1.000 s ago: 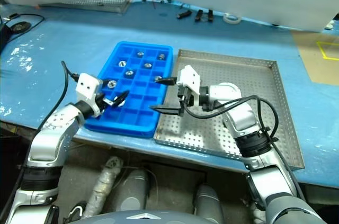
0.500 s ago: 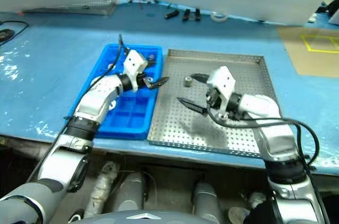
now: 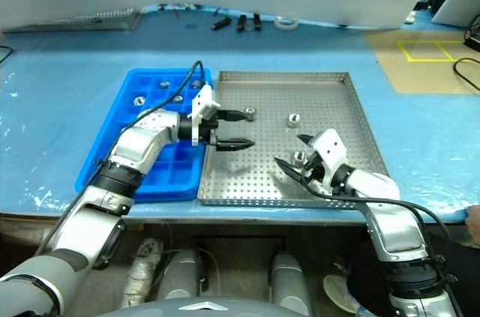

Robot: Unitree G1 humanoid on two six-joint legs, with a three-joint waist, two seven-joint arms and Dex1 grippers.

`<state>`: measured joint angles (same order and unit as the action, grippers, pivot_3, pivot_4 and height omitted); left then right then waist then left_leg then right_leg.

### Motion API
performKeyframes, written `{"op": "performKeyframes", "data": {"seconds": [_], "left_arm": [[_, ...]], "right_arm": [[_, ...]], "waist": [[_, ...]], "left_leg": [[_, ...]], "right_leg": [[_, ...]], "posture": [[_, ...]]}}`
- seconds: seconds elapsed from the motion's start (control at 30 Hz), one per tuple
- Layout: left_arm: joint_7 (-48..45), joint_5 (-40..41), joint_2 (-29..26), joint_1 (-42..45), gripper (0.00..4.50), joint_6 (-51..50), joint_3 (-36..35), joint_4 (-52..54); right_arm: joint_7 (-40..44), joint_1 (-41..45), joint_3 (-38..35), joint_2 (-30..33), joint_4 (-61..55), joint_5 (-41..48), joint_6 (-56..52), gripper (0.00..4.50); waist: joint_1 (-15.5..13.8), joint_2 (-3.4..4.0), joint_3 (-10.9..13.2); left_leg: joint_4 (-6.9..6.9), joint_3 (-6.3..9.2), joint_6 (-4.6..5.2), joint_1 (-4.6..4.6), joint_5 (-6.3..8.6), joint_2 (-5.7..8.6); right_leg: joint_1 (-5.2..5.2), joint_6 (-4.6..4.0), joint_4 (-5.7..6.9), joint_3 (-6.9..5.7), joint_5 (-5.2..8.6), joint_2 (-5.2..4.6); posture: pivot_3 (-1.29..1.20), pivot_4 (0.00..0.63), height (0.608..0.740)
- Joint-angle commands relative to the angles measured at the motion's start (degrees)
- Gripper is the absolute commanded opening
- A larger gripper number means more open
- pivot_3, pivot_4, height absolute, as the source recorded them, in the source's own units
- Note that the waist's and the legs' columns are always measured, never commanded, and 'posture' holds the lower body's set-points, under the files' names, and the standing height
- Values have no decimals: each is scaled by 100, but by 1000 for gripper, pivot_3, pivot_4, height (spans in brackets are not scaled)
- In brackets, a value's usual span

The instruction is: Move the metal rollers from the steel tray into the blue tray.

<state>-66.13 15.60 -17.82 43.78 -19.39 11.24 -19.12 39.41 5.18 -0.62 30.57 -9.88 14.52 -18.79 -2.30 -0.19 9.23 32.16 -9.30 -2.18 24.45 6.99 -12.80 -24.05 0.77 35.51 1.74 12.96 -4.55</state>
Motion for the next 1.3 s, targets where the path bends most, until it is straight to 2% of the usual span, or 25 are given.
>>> {"op": "performKeyframes", "data": {"seconds": [0.03,0.17,0.37,0.47,0.7,1.1,1.3], "left_arm": [[43,79,-49,36,4435,-89,-82,345],[129,44,-96,-54,4435,-110,-94,442],[227,64,-138,-113,4435,-137,-117,473],[259,74,-137,-125,4500,-139,-113,481],[323,79,-190,-170,4500,-142,-138,514],[559,135,-500,-451,4500,-417,-351,820],[1134,174,-840,-850,4500,-609,-800,1250]], "right_arm": [[-49,144,-209,-102,375,87,169,4500],[-132,211,-390,-226,708,236,24,4500],[-42,187,-224,-191,889,101,-9,4500],[-43,171,-107,-198,1021,-45,37,3960],[-11,206,-80,-203,1087,-126,134,1680],[264,602,-110,-260,467,242,-105,1635],[408,1521,194,-485,180,442,-486,1635]], "waist": [[4,0,0],[-2,1,0],[-7,1,0],[-10,0,0],[-10,1,0],[-6,1,0],[-13,2,1]], "left_leg": [[0,0,7,3,4,-1],[-2,-5,20,4,12,-4],[-2,-8,24,3,14,-4],[-1,-9,24,-6,14,-4],[-4,-9,24,-14,14,-5],[-28,-16,23,-13,14,-6],[-49,-17,18,-13,11,-8]], "right_leg": [[0,0,-4,0,0,2],[-1,-1,-15,0,1,6],[2,-1,-20,0,1,5],[12,-1,-20,1,1,4],[19,-1,-26,1,1,4],[14,-1,-45,2,1,6],[9,-1,-55,0,1,7]], "posture": [[-215,150,740],[-202,150,740],[-187,150,740],[-184,150,740],[-176,150,740],[-125,150,740],[-22,150,740]]}}
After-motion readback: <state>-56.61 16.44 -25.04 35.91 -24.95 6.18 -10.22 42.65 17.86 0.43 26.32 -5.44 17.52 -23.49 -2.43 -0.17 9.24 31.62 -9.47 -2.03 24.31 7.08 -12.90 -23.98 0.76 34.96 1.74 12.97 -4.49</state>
